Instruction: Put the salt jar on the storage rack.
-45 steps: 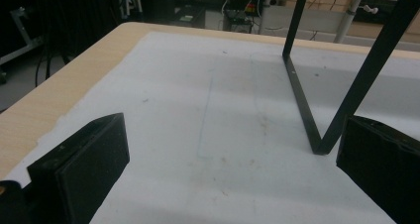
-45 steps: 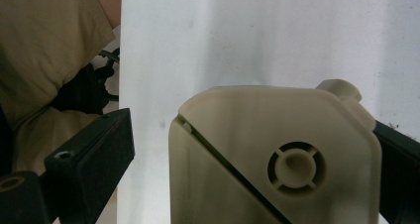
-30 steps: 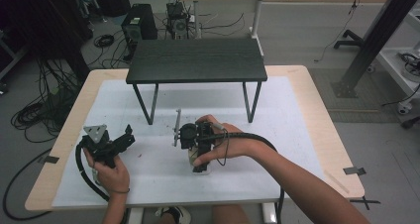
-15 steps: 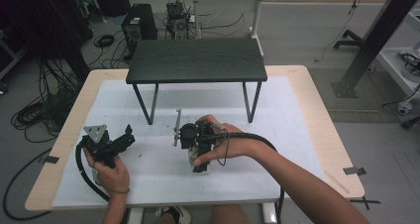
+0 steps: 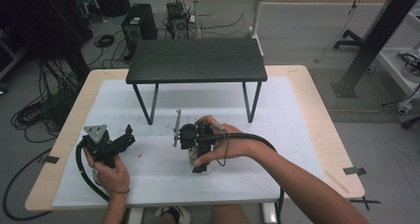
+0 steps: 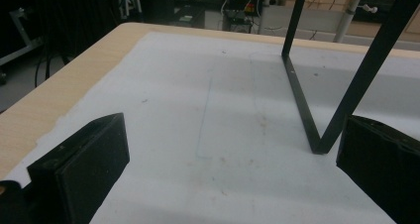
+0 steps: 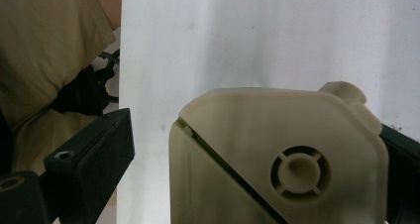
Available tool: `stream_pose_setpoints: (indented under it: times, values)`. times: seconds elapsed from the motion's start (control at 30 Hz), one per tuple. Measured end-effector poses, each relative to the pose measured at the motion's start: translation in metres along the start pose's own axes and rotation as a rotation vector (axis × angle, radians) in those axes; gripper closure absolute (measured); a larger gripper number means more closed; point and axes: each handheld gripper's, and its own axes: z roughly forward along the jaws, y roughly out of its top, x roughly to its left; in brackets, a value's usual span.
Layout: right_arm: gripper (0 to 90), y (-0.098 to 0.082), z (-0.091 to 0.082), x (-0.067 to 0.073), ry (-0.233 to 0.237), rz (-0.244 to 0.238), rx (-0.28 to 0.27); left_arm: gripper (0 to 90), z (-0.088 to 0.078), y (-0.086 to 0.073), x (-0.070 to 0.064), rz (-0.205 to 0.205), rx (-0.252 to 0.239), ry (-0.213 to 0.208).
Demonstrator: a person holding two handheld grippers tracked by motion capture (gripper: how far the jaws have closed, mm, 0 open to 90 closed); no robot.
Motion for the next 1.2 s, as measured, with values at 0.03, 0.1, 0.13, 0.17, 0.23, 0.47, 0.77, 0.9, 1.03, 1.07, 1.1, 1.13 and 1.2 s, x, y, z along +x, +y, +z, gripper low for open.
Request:
stream_pose_setpoints:
  times: [0.03, 0.1, 0.13, 0.17, 0.23, 0.47, 0.77, 0.9, 1.03, 1.07, 1.1, 1.13, 1.2]
  values:
    - [5.0, 0.0000, 0.0003, 0.0001, -0.001, 0.000, 0.000, 0.2, 0.0001, 0.0000, 0.0000, 0.000, 0.000, 0.001]
    - [5.1, 0.0000, 0.0008, 0.0000, -0.002, 0.000, 0.003, 0.2, 0.0000, 0.0000, 0.0000, 0.000, 0.000, 0.000]
    - [5.1, 0.0000, 0.0008, 0.0000, -0.002, 0.000, 0.003, 0.2, -0.0001, 0.0000, 0.0001, -0.001, -0.001, 0.000]
    - [5.2, -0.0002, 0.0010, -0.0001, -0.003, 0.000, 0.003, 0.2, -0.0001, 0.0000, 0.0001, -0.001, 0.000, 0.000]
    - [5.6, -0.0005, 0.0015, -0.0006, -0.004, 0.001, 0.007, 0.2, 0.0000, 0.0000, 0.0000, 0.000, 0.000, 0.000]
    - [10.3, -0.0017, 0.0049, -0.0027, -0.027, 0.006, 0.019, 0.2, 0.0000, 0.0000, 0.0002, -0.001, -0.001, 0.001]
    - [24.1, -0.0020, 0.0079, -0.0043, -0.060, 0.002, 0.055, 0.3, 0.0003, 0.0000, 0.0013, -0.010, 0.001, -0.001]
    - [28.8, -0.0018, 0.0076, -0.0040, -0.059, -0.008, 0.054, 0.2, 0.0006, 0.0000, 0.0010, -0.010, 0.004, 0.000]
    - [29.2, -0.0015, 0.0074, -0.0035, -0.061, -0.014, 0.055, 0.2, 0.0004, 0.0000, 0.0011, -0.008, 0.004, 0.000]
    - [29.3, -0.0014, 0.0074, -0.0036, -0.060, -0.015, 0.056, 0.2, 0.0004, 0.0000, 0.0011, -0.008, 0.003, 0.001]
    - [29.3, -0.0014, 0.0075, -0.0035, -0.061, -0.016, 0.055, 0.2, 0.0004, 0.0000, 0.0010, -0.009, 0.002, 0.000]
    - [29.4, -0.0013, 0.0073, -0.0034, -0.062, -0.018, 0.057, 0.2, 0.0004, 0.0000, 0.0011, -0.008, 0.003, 0.000]
    - [29.4, -0.0010, 0.0073, -0.0033, -0.063, -0.018, 0.060, 0.2, 0.0005, 0.0000, 0.0010, -0.009, 0.003, 0.000]
